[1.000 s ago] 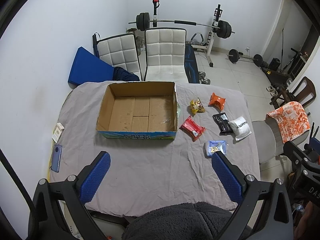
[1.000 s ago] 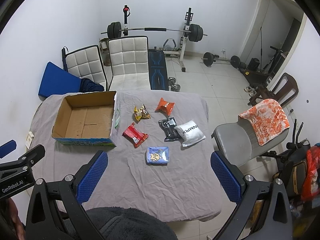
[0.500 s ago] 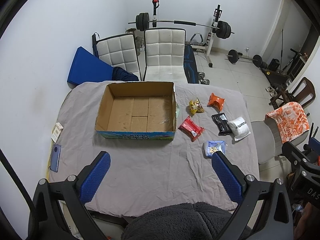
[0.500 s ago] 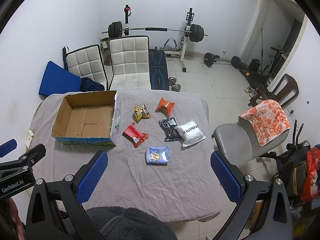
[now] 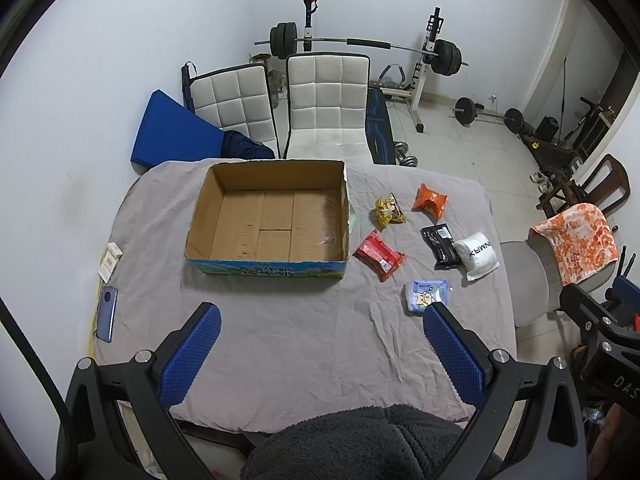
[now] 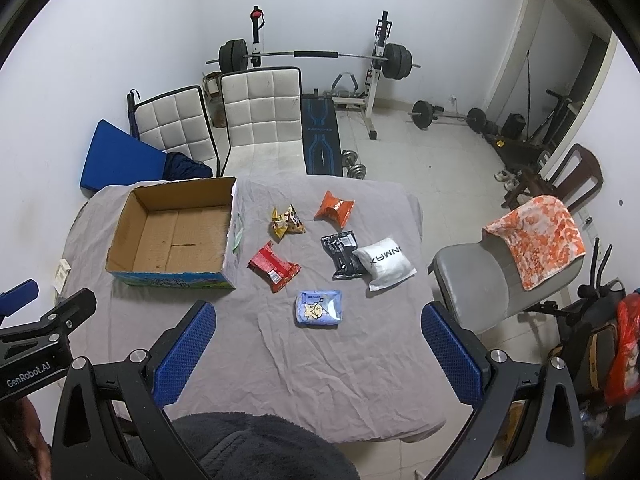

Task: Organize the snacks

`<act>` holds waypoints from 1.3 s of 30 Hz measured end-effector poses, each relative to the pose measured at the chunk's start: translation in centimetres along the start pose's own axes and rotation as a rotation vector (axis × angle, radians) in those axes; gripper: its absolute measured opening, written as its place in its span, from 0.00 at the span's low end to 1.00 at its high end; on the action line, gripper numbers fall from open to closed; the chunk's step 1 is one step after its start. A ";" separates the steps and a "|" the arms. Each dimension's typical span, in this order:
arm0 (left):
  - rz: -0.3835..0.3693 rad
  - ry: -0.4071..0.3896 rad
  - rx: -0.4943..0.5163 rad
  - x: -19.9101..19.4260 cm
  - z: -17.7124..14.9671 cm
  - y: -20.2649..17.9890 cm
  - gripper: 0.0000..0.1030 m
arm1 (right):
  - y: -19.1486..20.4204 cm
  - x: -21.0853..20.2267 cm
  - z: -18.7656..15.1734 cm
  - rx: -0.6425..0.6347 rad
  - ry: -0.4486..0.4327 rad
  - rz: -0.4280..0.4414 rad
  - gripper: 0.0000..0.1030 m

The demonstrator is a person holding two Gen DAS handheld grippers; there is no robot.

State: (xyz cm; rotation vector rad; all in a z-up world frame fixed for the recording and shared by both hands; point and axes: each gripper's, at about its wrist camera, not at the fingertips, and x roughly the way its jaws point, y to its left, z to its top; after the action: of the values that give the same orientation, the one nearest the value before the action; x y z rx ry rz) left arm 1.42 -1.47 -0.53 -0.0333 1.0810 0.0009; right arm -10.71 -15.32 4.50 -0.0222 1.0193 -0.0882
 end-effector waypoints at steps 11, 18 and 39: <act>-0.064 0.074 0.030 10.2 5.3 -4.0 1.00 | -8.3 11.7 4.5 0.035 0.110 -0.044 1.00; -0.145 0.320 -0.079 23.8 6.8 -7.5 1.00 | -13.6 29.5 6.7 -0.138 0.283 -0.069 1.00; -0.081 0.710 -0.377 48.6 4.4 -10.6 0.74 | -16.2 56.8 4.1 -0.137 0.678 0.096 0.83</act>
State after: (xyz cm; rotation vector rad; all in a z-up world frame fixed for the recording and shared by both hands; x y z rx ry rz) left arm 28.32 -12.66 -41.08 -0.4437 1.7762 0.1284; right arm 21.33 -36.35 -40.63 -0.0714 1.7003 0.0686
